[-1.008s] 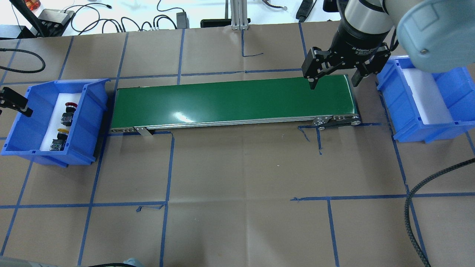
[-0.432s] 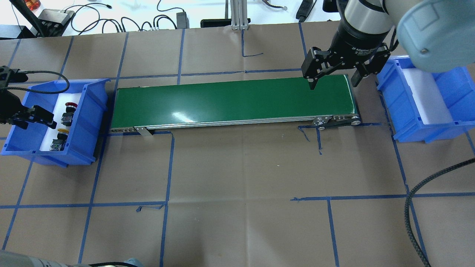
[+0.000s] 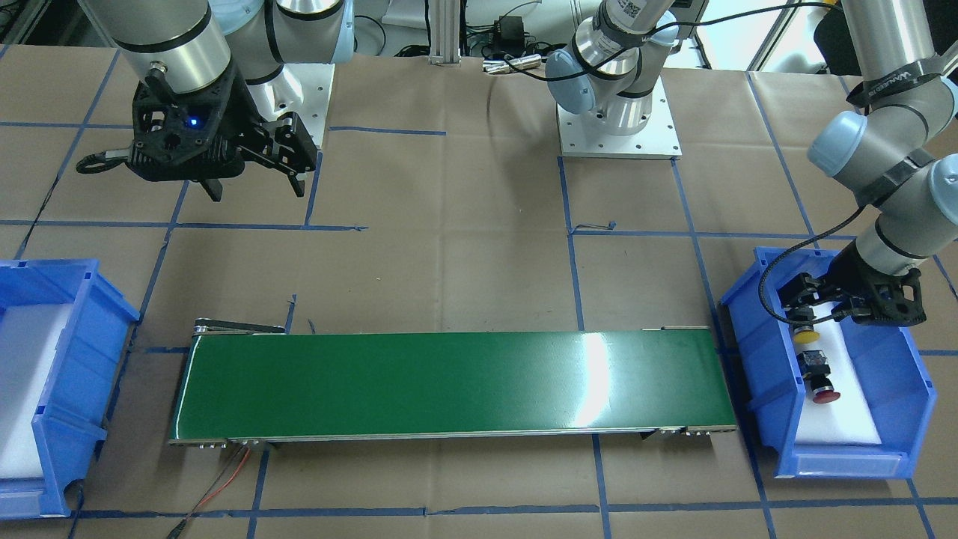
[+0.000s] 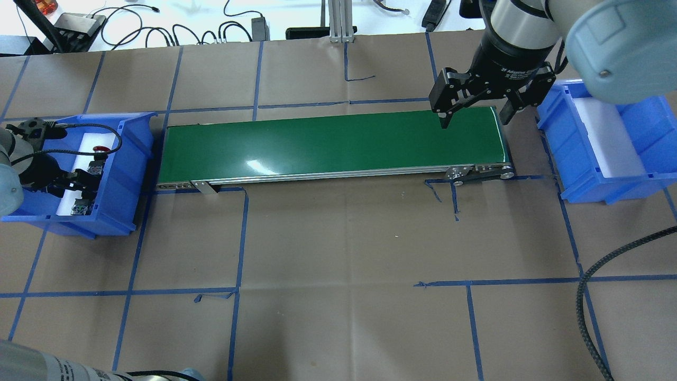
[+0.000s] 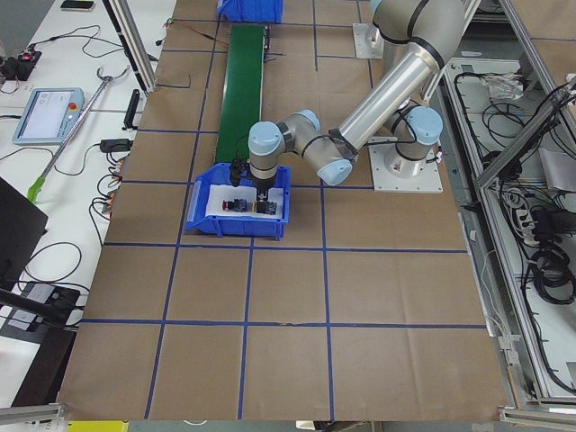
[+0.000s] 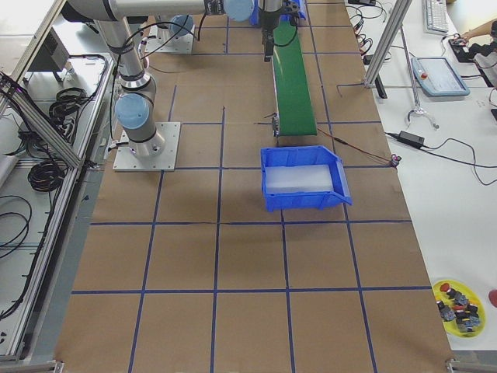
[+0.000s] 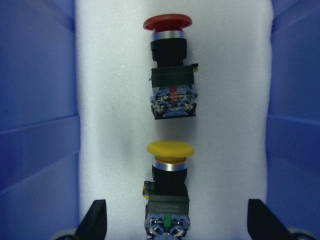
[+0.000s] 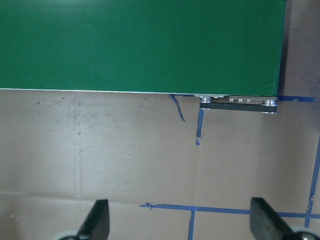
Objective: Transport two buttons from left to right
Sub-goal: 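Lower the left gripper into the bin and grasp the yellow-capped button, then lift the yellow button and carry it with the left gripper over the conveyor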
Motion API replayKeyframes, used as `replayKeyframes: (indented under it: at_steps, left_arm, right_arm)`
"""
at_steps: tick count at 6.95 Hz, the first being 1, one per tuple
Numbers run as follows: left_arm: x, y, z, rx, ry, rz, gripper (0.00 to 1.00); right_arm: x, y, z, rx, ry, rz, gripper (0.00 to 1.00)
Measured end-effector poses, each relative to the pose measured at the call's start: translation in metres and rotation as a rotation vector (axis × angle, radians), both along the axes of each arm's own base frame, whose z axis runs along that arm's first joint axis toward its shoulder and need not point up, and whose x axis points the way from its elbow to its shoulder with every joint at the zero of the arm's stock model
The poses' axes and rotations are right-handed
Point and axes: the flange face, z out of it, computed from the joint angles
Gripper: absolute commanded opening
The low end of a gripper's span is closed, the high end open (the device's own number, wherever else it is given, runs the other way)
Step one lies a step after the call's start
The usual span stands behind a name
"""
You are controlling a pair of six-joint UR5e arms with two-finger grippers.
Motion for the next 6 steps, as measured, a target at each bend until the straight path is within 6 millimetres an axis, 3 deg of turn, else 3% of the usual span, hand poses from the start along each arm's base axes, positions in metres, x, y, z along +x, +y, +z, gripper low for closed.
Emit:
replayKeyframes:
  at_steps: [2,3,4,6]
  left_arm:
    - [0.0016,-0.0029,-0.0162,-0.003,0.002,-0.001,1.00]
    - [0.0018,-0.0030,-0.0179,-0.001,0.000,-0.002,0.80]
    - [0.0018,-0.0025,-0.0181,0.004,-0.002,-0.005,0.52]
    - [0.0019,-0.0007,-0.0167,0.018,-0.006,-0.006,0.13]
  right_arm:
    - [0.0001,0.0002,-0.0003,0.002,-0.001,0.000,1.00]
    - [0.0000,0.0003,-0.0005,0.003,0.000,0.000,1.00]
    - [-0.0001,0.0005,-0.0008,0.005,0.001,0.000,1.00]
    - [-0.0003,0.0007,-0.0010,0.007,0.003,-0.001,1.00]
